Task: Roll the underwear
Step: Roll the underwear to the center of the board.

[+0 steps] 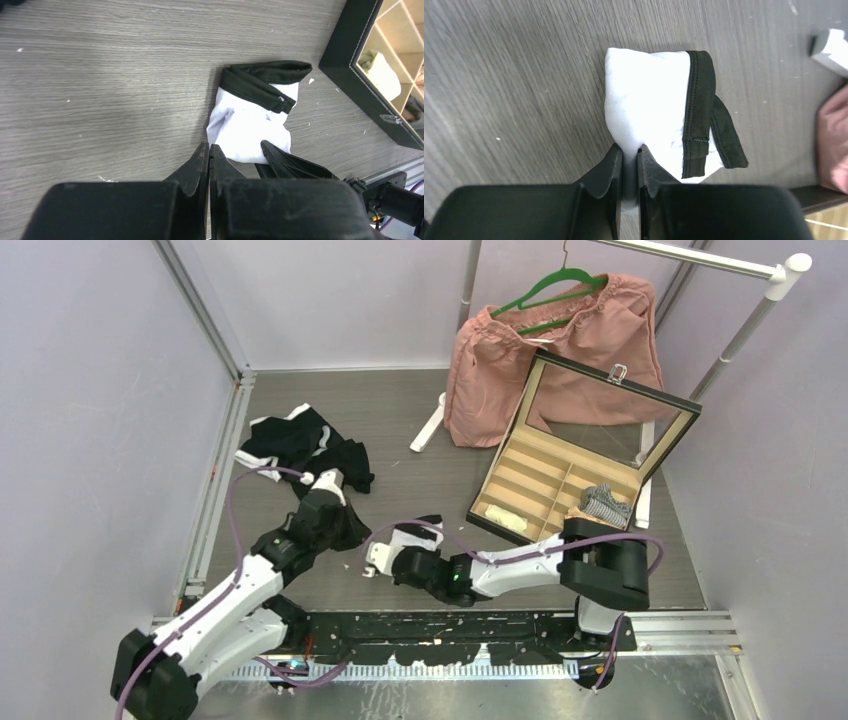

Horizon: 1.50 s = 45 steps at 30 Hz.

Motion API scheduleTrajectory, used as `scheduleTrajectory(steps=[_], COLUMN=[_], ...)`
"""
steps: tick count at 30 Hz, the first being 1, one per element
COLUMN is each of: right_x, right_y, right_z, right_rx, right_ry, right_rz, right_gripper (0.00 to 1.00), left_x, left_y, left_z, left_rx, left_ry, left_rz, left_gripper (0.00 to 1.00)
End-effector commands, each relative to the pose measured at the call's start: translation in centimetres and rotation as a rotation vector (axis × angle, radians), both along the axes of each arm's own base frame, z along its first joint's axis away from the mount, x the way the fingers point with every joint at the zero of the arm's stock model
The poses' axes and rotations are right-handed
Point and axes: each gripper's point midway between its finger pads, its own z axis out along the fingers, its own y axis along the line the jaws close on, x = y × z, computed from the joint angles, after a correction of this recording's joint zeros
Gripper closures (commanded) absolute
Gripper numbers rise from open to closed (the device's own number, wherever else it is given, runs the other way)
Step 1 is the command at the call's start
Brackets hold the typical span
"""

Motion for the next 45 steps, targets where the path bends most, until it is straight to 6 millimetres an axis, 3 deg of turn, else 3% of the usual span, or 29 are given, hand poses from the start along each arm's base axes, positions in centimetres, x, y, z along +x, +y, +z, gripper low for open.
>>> scheduleTrajectory(steps=[1,10,18,23,29,45], right_x=[-2.6,-3.9,-3.6,-2.9,-1.7,0.6], right_y=[0.5,1.6,1.6,2.5,2.7,0.5], right_z=[0.1,2.4,1.2,1.8,2.7,-0.3], right_rx=[0.147,0.395,0.426,0.532,0.658,0.678], right_ry=[0.276,0.647,1.044,1.172,1.274,1.264], right_rz=[0.015,0.017,-0.171,-0.201,-0.255,-0.474], right_gripper=[0.99,0.99,0.99,0.99,0.99,0.98], left_x=[-0.3,-1.0,-1.2,-1.3,-1.3,1.2], left_y=[2.0,1.3,0.2,-0.2,-1.4,-5.0], left_z=[1.6,1.6,2.1,2.4,2.2,0.8], left_rx=[0.023,0.008,-0.025,-0.035,-0.061,-0.101], left_ry=[-0.031,-0.030,-0.041,-0.049,-0.042,-0.006], left_rz=[0.085,0.019,-0.052,-0.087,-0.141,-0.223], left_gripper=[0.99,0.99,0.99,0.99,0.99,0.99])
